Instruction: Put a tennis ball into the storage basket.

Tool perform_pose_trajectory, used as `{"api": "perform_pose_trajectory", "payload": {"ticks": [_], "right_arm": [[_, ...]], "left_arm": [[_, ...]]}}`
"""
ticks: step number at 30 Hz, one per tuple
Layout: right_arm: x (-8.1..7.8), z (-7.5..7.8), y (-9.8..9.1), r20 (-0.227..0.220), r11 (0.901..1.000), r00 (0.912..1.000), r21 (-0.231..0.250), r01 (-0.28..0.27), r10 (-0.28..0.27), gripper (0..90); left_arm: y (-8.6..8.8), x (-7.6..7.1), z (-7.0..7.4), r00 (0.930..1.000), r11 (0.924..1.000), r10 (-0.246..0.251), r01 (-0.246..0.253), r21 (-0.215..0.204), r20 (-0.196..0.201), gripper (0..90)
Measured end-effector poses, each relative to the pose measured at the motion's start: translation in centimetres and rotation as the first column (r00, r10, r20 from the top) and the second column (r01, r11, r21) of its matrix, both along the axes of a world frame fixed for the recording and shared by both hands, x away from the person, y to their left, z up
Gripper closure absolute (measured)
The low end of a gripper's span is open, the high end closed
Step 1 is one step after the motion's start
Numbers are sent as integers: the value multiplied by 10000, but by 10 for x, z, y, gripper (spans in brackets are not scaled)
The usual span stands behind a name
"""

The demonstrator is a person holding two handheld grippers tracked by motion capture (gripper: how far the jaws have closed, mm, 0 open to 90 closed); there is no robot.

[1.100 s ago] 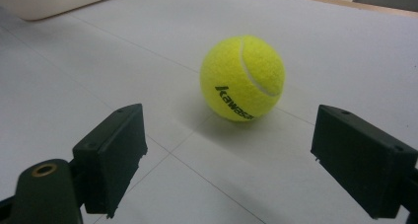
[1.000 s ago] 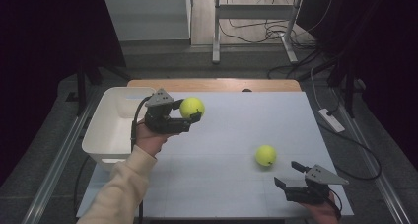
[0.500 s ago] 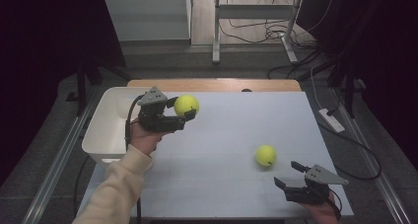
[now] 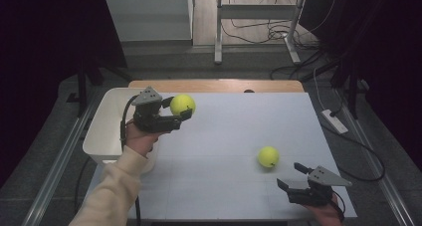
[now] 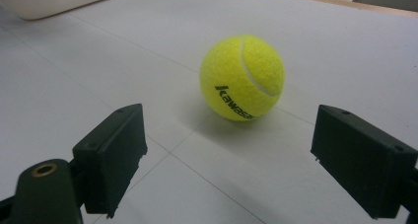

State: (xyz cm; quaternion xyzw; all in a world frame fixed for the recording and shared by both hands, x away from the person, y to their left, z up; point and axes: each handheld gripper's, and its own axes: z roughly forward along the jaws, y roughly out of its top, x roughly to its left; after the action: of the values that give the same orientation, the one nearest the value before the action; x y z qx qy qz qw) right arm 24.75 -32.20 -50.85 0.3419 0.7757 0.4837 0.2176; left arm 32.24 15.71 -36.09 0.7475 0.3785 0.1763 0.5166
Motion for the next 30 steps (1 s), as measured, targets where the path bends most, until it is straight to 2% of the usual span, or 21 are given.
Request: {"api": "perform_pose_trajectory", "payload": {"ticks": [21,30], "right_arm": [[0,0,0,1,10000,10000,-26,15,-15,132],[0,0,0,-4,10000,10000,-32,12,-12,132]], "left_arm": [[25,-2,2,9980,9980,630,-630,-59,-3,274],[37,-1,0,9947,9948,1021,-1021,-56,-75,274]]}}
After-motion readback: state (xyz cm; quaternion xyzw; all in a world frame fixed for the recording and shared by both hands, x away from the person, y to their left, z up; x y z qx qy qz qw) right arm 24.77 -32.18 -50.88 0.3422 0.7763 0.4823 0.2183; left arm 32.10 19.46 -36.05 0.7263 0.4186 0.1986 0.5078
